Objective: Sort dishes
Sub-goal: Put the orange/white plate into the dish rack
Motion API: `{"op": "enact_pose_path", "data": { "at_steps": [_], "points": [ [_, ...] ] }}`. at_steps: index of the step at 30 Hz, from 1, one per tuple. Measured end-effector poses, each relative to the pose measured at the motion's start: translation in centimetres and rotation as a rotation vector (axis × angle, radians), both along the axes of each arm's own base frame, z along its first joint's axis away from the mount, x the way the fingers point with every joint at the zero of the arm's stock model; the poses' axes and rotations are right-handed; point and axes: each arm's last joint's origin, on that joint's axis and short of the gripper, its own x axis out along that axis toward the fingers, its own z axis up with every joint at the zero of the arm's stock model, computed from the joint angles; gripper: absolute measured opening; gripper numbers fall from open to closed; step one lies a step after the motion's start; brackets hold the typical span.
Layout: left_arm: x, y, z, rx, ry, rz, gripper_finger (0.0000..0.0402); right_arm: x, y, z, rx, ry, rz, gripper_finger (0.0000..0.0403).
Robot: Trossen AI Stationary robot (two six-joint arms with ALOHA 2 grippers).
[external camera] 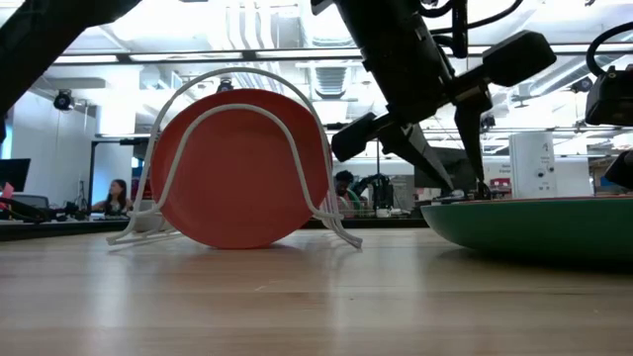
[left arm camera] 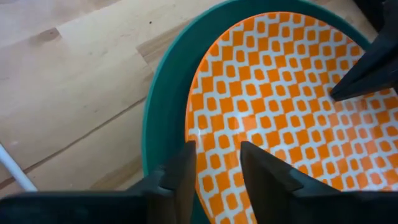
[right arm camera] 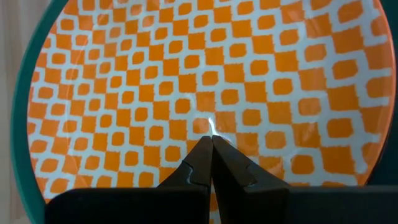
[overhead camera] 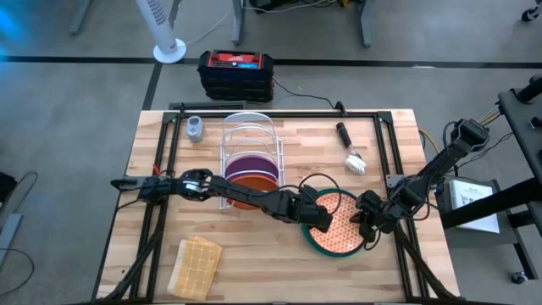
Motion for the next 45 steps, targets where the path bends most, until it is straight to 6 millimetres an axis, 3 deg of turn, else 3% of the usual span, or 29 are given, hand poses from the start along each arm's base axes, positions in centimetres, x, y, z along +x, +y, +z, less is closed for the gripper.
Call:
{"op": "enact_pose_path", "data": {
  "at_steps": [11,27,45],
  "points": [
    [0.7,0.5,-2.0,-0.030,0.016,0.001,0.0142,0.1,0.0,-0.1,-0.003,-0.021,-0.006,0.0000],
    [0.7,0.6,-2.0,-0.009,0.029,-0.018,0.0143,0.4,0.2,-1.1,-0.006,-0.061,-0.024,0.0000],
    [0.8,0.9,1.1,0.103,-0.064,-0.051,0.0118,0.6,0.2,-1.0,-0.024,-0.114,-0.033,0.0000]
  ]
}}
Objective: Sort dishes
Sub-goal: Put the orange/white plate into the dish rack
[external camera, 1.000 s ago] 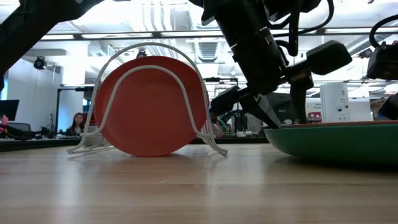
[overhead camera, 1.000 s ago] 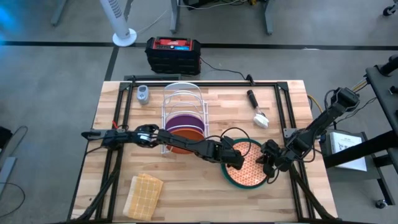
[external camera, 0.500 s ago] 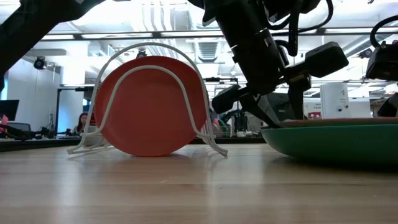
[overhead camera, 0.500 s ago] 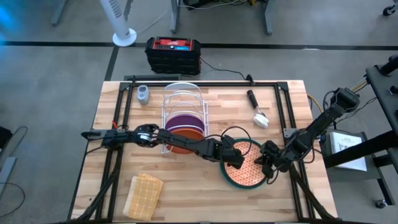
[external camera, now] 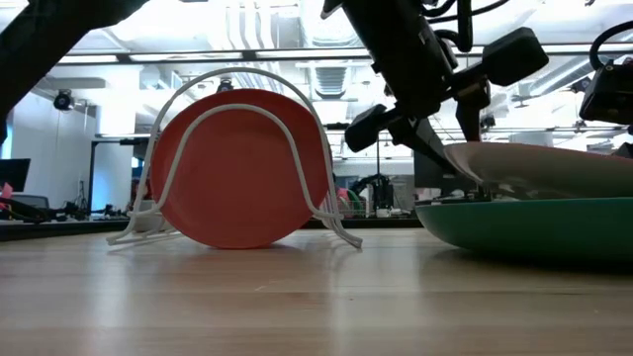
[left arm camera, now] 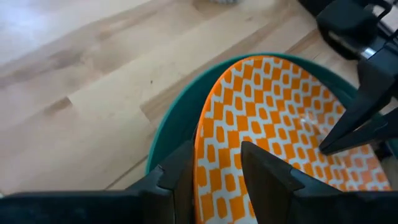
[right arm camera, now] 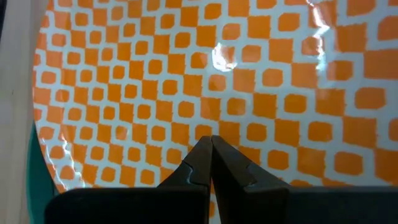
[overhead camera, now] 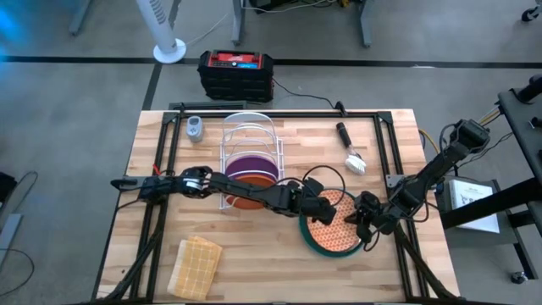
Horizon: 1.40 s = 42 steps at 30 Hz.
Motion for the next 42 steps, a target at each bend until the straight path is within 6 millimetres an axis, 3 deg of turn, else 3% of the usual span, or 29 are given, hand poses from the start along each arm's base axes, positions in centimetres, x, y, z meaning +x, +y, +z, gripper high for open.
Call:
{"op": "enact_pose_path", "data": {
  "at_steps": [30,33,38,42],
  "points": [
    [0.2,0.9,0.6,-0.064,0.005,-0.065,0.0113,0.1,-0.5,-0.2,-0.143,-0.113,-0.037,0.0000],
    [0.2,1.0,0.6,-0.058,0.015,-0.081,0.0093,0.1,-0.5,-0.2,-0.149,-0.116,-0.041,0.0000],
    [0.1,1.4,0.5,-0.056,0.029,-0.073,0.0022,0.1,-0.5,-0.1,-0.152,-0.120,-0.046,0.0000],
    [0.1,1.5,0.6,-0.054,0.022,-0.062,0.0013,0.2,-0.5,-0.1,-0.152,-0.126,-0.050,0.0000]
  ]
}}
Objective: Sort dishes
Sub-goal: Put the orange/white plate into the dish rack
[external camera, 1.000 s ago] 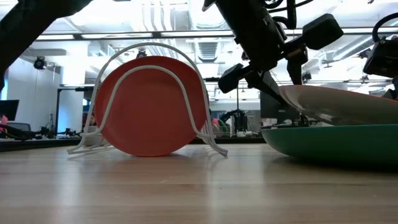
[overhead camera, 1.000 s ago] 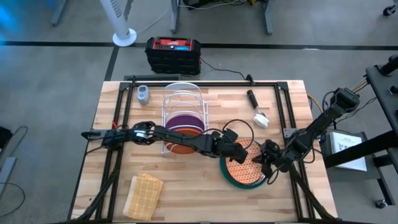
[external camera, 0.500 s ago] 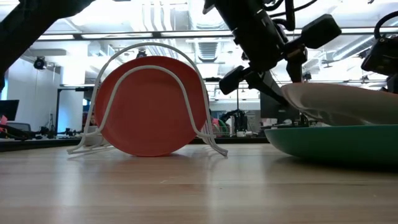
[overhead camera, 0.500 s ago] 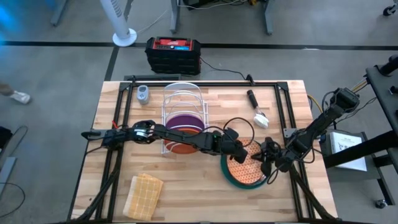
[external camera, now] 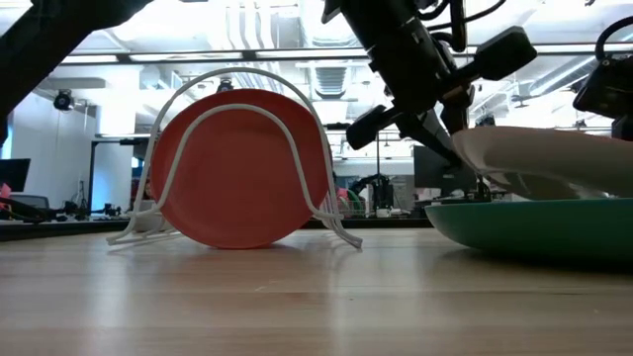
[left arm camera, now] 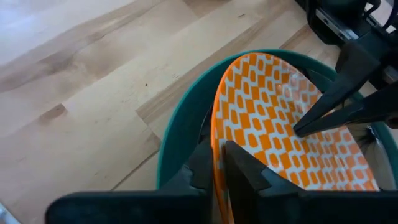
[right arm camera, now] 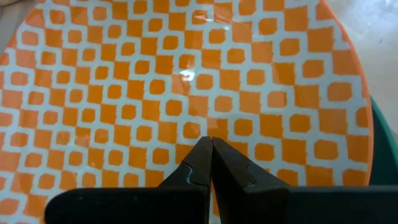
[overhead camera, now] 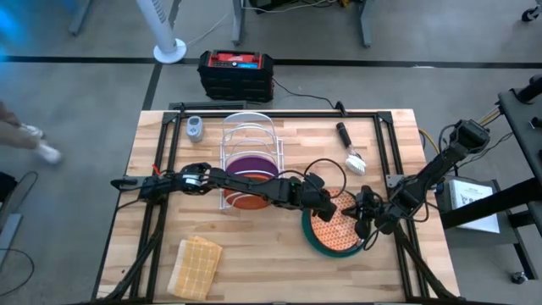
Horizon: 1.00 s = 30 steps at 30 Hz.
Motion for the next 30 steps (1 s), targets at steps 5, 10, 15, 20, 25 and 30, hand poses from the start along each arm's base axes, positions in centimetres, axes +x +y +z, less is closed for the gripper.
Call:
{"op": "enact_pose_path", "data": {
  "at_steps": [5,10,15,20,25,30],
  "points": [
    [0.0,0.0,0.0,0.010,-0.003,0.007,0.0010,0.1,0.1,0.3,-0.013,0.003,0.021,0.0000],
    [0.2,-0.1,0.3,0.022,-0.024,0.001,0.0007,0.3,0.3,1.6,-0.035,0.026,0.048,0.0000],
    [0.3,-0.3,0.3,0.038,-0.036,-0.016,0.0006,0.3,0.4,2.4,-0.052,0.067,0.056,0.0000],
    [0.3,-0.2,0.3,0.062,-0.029,-0.015,0.0006,0.3,0.4,3.3,-0.068,0.113,0.049,0.0000],
    [0.2,-0.1,0.2,0.088,-0.023,-0.003,0.0006,0.3,0.6,4.6,-0.082,0.169,0.063,0.0000],
    [0.1,-0.3,0.2,0.121,-0.018,-0.005,0.0006,0.3,0.6,5.9,-0.098,0.206,0.064,0.0003]
  ]
}}
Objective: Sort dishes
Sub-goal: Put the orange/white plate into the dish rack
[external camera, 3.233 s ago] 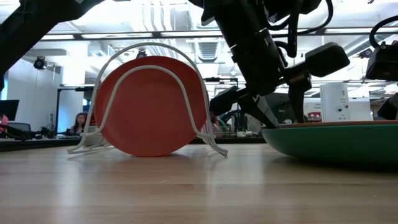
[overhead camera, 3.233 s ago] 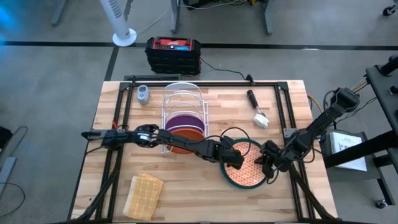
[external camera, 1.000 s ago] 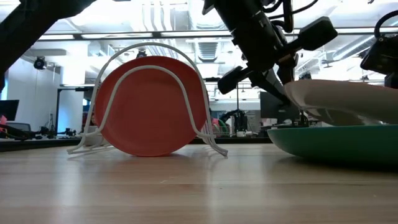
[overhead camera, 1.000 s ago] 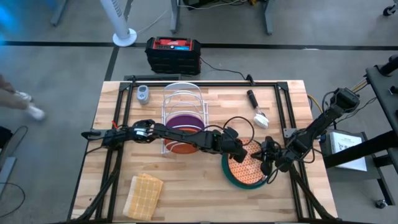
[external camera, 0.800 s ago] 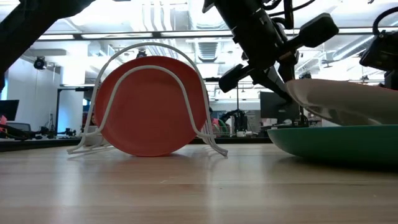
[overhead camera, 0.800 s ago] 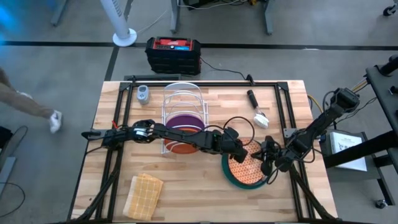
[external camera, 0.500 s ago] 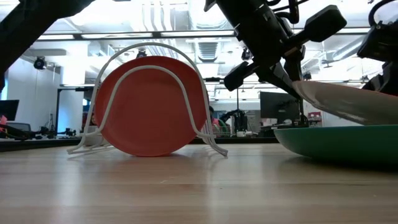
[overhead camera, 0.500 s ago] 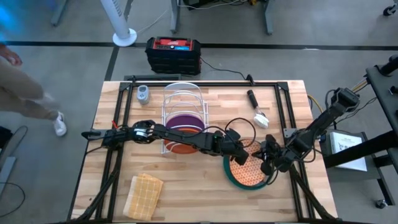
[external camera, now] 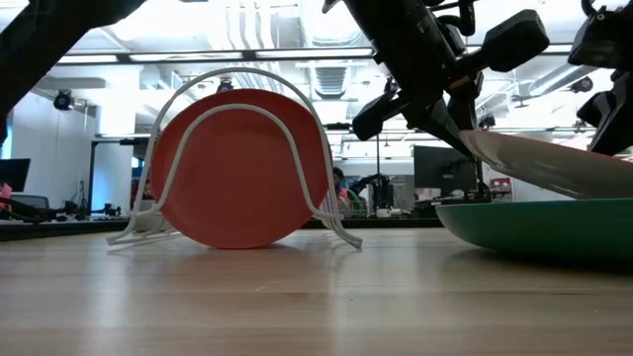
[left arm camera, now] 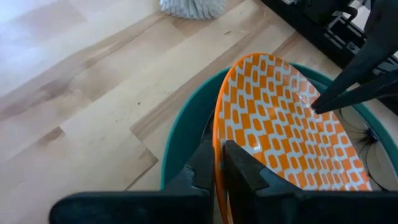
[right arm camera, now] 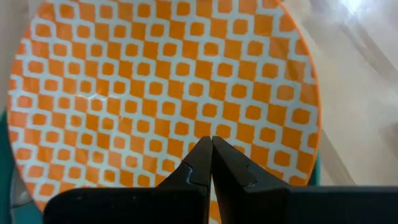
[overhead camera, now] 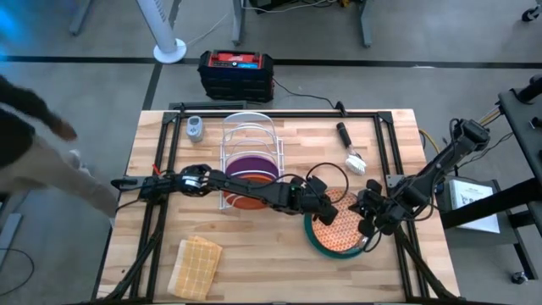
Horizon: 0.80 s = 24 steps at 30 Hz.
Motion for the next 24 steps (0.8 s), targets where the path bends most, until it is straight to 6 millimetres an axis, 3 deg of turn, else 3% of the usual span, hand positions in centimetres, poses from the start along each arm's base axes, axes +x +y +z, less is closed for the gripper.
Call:
{"op": "enact_pose_path", "data": {
  "at_steps": [15,24],
  "points": [
    [0.1,-0.9,0.2,0.090,-0.018,-0.045,0.0005,-2.2,-2.2,2.7,0.071,-0.093,-0.008,0.0126],
    [0.1,-1.1,0.3,0.112,-0.015,-0.053,0.0005,-3.2,-3.2,2.8,0.040,-0.090,-0.042,0.0186]
  ]
}}
